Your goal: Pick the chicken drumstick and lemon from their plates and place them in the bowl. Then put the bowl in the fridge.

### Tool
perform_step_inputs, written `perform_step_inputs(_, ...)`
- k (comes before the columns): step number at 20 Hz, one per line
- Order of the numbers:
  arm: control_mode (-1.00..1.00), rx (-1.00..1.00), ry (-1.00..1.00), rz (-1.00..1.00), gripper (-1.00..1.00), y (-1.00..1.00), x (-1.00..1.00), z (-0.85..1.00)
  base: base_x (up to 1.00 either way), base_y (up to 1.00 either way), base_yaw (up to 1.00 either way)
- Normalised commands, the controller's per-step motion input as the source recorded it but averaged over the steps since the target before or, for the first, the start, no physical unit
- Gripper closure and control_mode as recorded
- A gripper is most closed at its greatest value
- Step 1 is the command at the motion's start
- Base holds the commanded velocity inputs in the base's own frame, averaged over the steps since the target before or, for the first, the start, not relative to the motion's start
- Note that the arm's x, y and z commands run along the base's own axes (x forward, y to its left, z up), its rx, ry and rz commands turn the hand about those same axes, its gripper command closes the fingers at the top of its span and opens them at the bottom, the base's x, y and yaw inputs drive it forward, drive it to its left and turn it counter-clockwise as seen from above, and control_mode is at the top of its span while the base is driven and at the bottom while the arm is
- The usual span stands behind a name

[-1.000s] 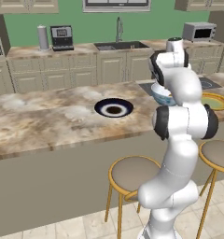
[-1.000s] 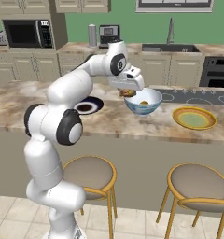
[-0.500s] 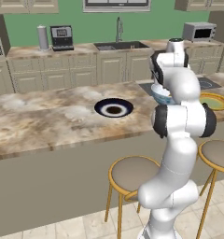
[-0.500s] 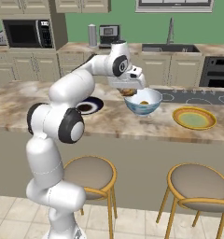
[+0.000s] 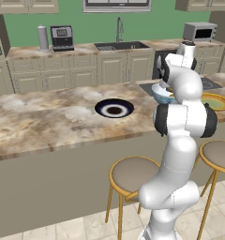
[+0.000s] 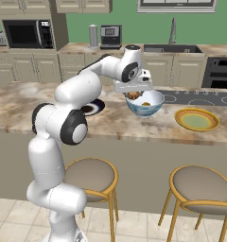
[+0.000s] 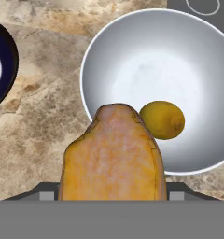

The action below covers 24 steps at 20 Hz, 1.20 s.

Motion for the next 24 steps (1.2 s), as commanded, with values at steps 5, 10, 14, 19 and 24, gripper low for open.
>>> perform_step_inputs(5,-1.00,0.00,0.00,0.06,1.00,-0.04,0.37,-0.01,0.00,0.00,0.00)
perform_step_inputs(10,-1.00,0.00,0.11,0.00,1.00,-0.02,0.35,-0.06,0.00,0.00,0.00)
perform_step_inputs(14,-1.00,0.00,0.15,0.00,1.00,-0.09,0.37,-0.07,0.00,0.00,0.00)
perform_step_inputs(19,-1.00,0.00,0.09,0.06,1.00,-0.11,0.08,-0.10,0.00,0.00,0.00)
perform_step_inputs(24,-1.00,0.00,0.09,0.09,1.00,-0.10,0.07,-0.12,0.00,0.00,0.00)
